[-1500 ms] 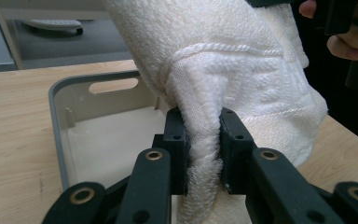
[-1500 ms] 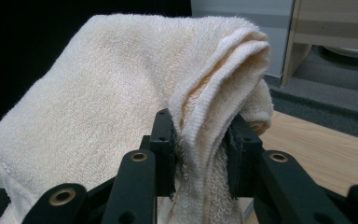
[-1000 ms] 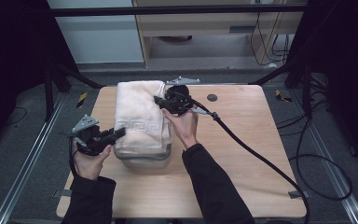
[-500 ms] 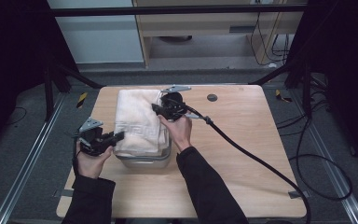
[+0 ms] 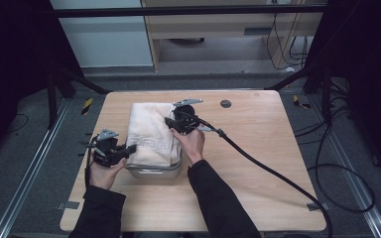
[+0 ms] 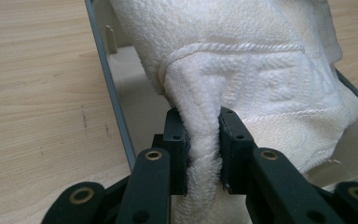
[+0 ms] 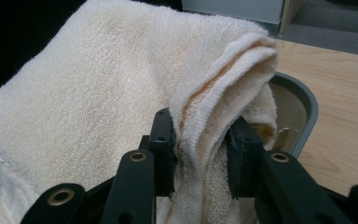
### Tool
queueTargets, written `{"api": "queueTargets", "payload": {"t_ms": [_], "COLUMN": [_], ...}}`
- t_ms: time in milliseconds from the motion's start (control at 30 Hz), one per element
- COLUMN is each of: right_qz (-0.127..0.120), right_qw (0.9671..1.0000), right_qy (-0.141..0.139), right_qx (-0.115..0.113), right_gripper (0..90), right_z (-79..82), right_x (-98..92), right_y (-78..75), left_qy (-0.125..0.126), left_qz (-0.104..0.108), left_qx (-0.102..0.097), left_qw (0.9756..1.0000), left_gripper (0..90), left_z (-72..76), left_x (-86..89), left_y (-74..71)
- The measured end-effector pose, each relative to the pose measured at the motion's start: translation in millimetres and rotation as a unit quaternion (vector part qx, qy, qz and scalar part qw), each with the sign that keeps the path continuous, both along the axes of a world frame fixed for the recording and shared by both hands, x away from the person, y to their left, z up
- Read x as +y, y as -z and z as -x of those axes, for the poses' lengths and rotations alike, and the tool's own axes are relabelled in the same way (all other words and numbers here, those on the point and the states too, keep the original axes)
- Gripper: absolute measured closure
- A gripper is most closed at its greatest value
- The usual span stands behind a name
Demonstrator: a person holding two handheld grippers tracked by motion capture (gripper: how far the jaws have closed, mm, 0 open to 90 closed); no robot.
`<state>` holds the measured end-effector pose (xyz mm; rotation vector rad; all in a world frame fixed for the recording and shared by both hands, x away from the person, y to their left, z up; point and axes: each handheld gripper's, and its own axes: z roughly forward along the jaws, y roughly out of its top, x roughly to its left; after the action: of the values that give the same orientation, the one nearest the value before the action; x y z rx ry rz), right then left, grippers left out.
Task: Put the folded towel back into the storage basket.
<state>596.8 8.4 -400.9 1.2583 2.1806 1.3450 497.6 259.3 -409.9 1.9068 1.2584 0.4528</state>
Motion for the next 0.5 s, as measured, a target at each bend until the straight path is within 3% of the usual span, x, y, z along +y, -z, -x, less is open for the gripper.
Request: {"api": "queueTargets", "payload": {"t_ms": [167,500], "right_qz": [0.005,0.022], "right_qw": [1.0,0.9997], "right_qy": [0.002,0.003], "right_qx": [0.003,0.003], "right_gripper": [67.6,66.5], "right_z": [0.0,-0.2], "right_x": [-1.1,-0.7], "right_y": [8.1,21.7], "left_qy": [-0.001,-0.002], "left_qz": [-0.001,-0.022], "left_qx": [0.009,0.018], "left_qw": [1.0,0.9996], "left_gripper": [74.7,74.3], "left_z": [-3.4,-7.0], "left_x": [-1.1,-6.8], "left_y": [6.8,16.2]}}
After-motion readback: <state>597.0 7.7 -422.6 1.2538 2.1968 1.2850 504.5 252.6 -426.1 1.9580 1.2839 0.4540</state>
